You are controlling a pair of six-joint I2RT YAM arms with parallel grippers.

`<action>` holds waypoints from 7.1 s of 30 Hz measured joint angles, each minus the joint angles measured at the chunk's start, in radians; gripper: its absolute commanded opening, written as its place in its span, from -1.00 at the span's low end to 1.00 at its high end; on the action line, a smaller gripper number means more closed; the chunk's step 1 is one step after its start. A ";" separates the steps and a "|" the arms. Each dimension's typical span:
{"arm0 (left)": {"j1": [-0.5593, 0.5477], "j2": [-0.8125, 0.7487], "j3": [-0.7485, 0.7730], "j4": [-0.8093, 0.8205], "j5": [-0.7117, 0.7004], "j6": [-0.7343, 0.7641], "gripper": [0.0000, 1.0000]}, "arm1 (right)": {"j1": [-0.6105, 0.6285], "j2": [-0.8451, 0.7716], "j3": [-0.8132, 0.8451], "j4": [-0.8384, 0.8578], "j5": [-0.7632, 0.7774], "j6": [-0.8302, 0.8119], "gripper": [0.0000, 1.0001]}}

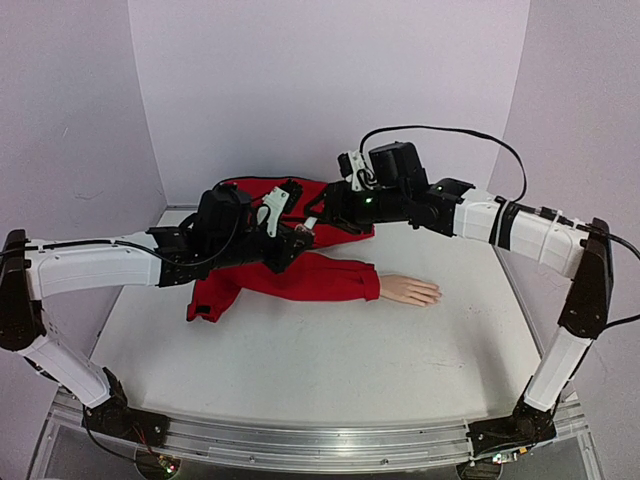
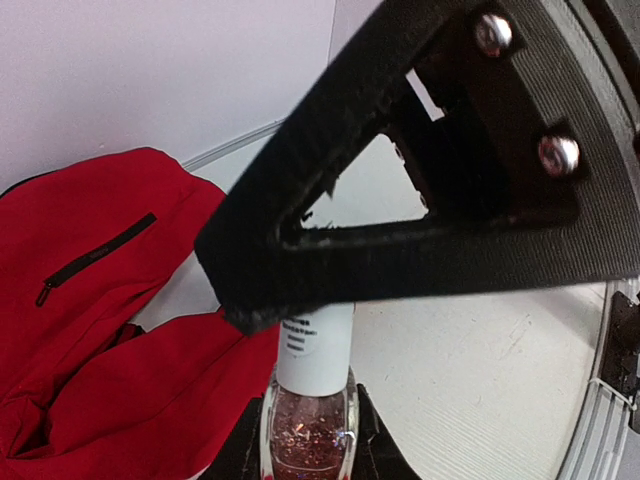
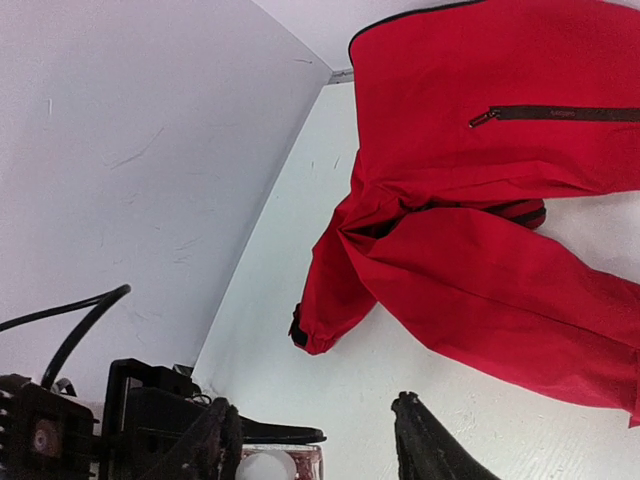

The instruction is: Paint the nails

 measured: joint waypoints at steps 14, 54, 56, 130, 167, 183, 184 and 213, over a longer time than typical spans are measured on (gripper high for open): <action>-0.002 0.023 0.016 0.018 -0.019 -0.028 -1.00 | 0.001 0.012 -0.010 0.058 -0.091 0.014 -1.00; 0.006 0.011 -0.010 0.003 -0.165 0.009 -1.00 | 0.061 -0.058 -0.047 0.022 0.098 -0.107 0.27; 0.000 0.017 -0.002 0.004 -0.182 0.008 -1.00 | 0.074 -0.029 -0.017 0.021 0.112 -0.103 0.23; -0.027 0.031 0.065 -0.075 -0.003 0.084 -1.00 | 0.023 -0.066 -0.116 0.089 -0.077 -0.190 -0.99; -0.020 0.026 0.018 -0.037 -0.125 0.139 -1.00 | -0.021 -0.132 -0.177 0.035 -0.116 -0.323 0.28; -0.043 0.073 0.055 -0.047 -0.151 0.111 -1.00 | -0.011 -0.004 -0.095 0.105 -0.130 -0.229 -0.76; -0.043 0.073 0.055 -0.048 -0.146 0.109 -1.00 | -0.010 -0.003 -0.094 0.106 -0.135 -0.228 -0.86; 0.139 -0.079 -0.015 -0.063 0.534 0.016 -1.00 | -0.047 -0.163 -0.175 -0.039 -0.497 -0.711 0.90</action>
